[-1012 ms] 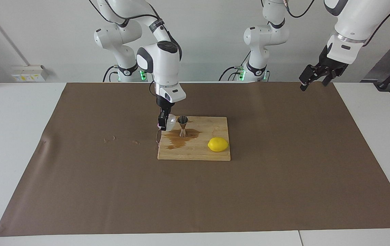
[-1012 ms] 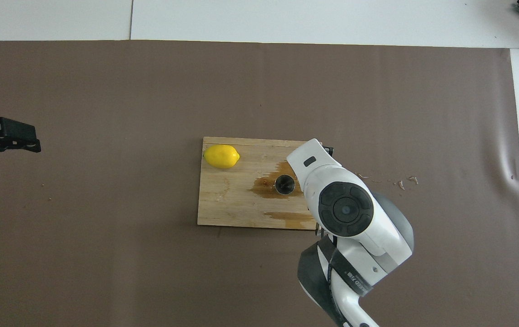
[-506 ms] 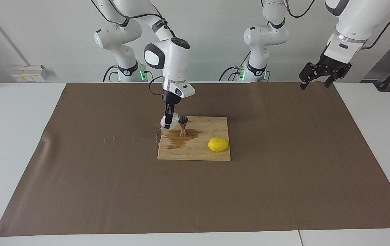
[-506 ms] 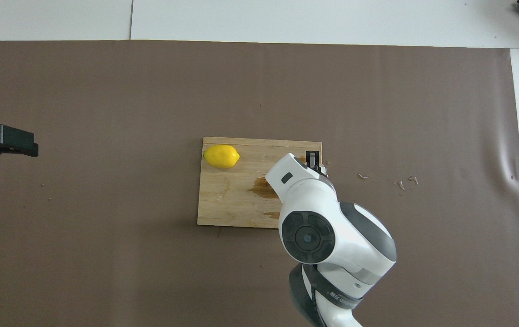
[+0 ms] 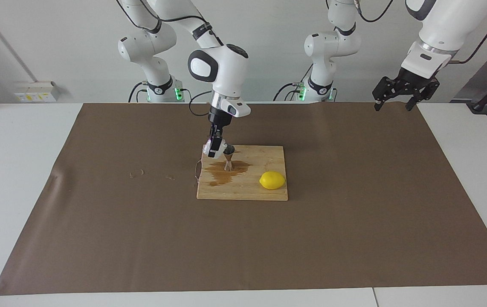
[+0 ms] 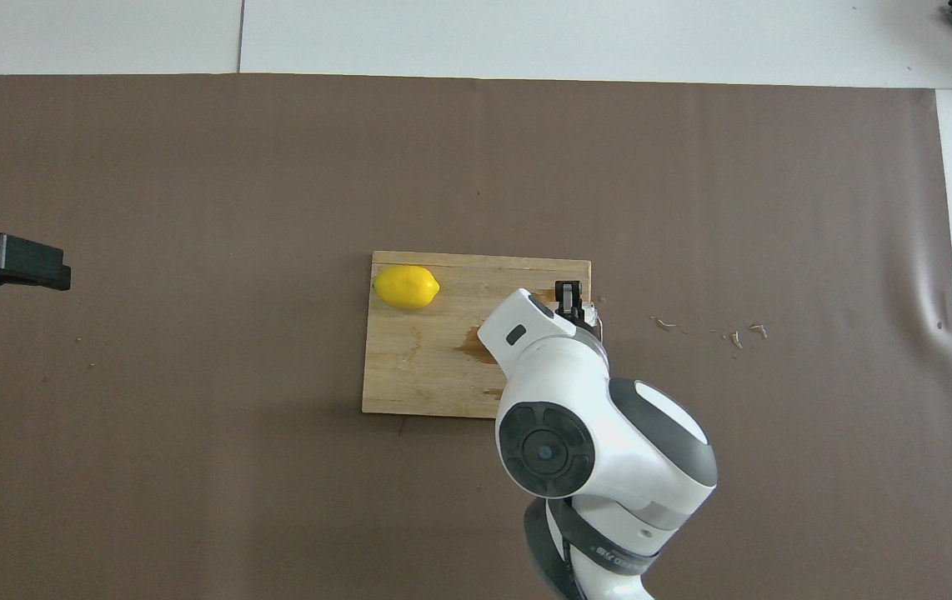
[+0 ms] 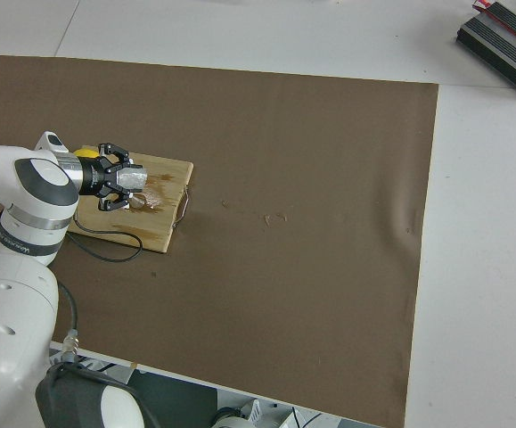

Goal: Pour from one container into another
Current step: 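Tilt the white cup with the right gripper over the metal cup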

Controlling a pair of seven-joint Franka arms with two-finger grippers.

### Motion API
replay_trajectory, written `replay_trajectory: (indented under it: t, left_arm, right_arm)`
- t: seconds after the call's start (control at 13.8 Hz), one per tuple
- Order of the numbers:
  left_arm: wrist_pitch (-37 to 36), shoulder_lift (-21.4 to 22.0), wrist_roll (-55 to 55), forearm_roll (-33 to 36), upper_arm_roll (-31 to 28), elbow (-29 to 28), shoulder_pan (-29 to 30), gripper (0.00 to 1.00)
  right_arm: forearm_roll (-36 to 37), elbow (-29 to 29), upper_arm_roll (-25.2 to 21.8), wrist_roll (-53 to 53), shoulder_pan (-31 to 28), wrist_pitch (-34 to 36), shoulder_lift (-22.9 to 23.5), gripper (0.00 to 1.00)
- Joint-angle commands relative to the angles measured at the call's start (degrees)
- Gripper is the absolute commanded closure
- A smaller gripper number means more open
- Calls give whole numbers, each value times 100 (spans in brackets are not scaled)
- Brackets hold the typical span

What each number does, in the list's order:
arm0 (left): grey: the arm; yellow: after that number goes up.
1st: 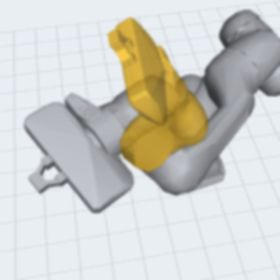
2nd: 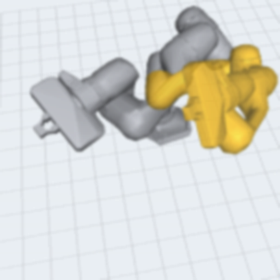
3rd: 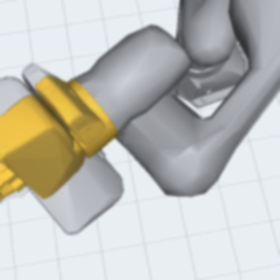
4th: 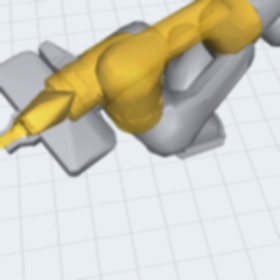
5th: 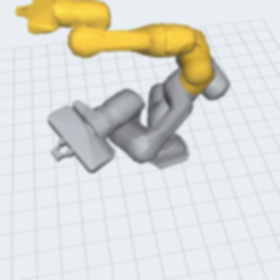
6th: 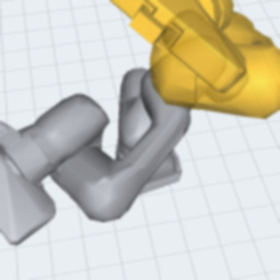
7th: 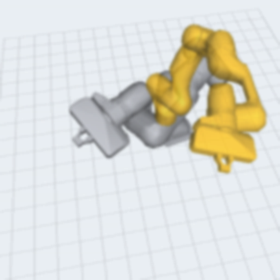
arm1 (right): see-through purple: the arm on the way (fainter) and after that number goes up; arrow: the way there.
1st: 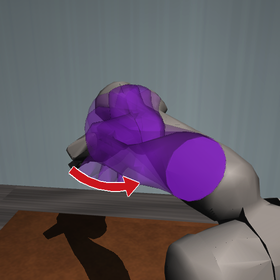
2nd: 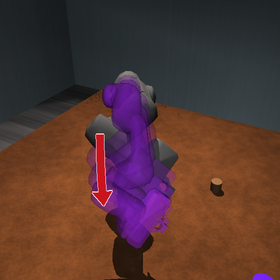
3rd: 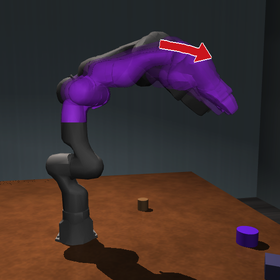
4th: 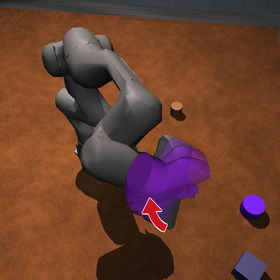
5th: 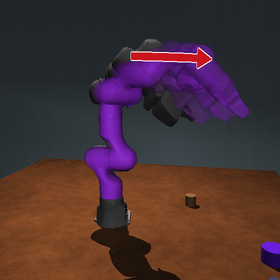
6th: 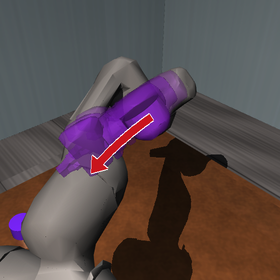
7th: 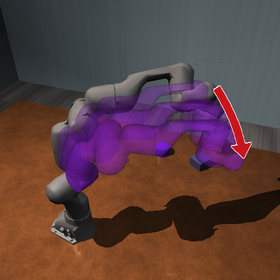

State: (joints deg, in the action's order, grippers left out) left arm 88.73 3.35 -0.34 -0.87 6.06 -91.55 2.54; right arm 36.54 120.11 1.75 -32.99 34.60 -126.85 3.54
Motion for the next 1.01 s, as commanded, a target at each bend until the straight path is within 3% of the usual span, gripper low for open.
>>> replay_trajectory:
  t: [0.0,0.94]
  left_arm:
    - [4,210,-89,8,53,-249,80,0]
    - [-101,219,-98,8,18,-249,80,0]
  right_arm:
    - [397,-31,1,117,11,414,-81,100]
    - [503,-374,71,381,99,477,129,100]
